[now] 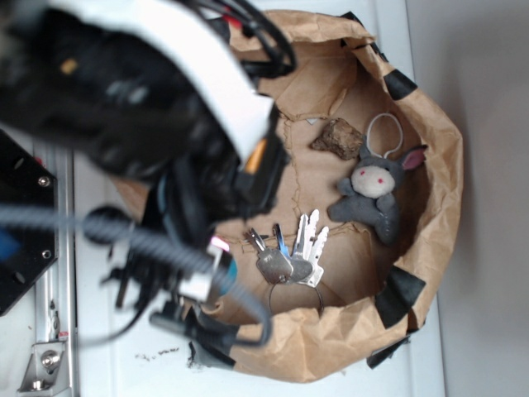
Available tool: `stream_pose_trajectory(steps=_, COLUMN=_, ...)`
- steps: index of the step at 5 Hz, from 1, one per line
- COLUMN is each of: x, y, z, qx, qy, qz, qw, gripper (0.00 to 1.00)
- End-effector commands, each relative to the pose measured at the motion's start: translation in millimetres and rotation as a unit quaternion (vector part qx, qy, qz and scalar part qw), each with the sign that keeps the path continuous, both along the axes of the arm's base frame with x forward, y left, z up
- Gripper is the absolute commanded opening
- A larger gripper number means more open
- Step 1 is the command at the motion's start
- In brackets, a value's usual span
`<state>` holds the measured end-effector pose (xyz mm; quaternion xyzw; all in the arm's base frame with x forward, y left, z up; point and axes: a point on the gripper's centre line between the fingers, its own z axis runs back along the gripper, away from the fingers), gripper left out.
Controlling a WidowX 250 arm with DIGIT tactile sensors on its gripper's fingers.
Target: Grab the silver keys.
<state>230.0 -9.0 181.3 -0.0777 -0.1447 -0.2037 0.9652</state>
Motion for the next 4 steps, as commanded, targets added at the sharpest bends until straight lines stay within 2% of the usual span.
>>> stream_pose_trajectory(steps=1, x=32, y=15, z=0, qx=-0.002, qy=0.04, qz=0.062, qw=0.997, gripper=1.0)
stream_pose_trajectory(steps=2, x=35, y=4, z=-33, qx=0.046, qy=0.044, qz=0.057, qw=0.996, gripper=1.0)
stream_pose_trajectory(steps=3, x=34, y=-1, z=-59, qx=0.065, qy=0.04, qz=0.032, qw=0.997, gripper=1.0)
stream_pose_trajectory(steps=4, x=35, y=-1, z=-83, qx=0.072, qy=0.054, qz=0.022, qw=0.996, gripper=1.0)
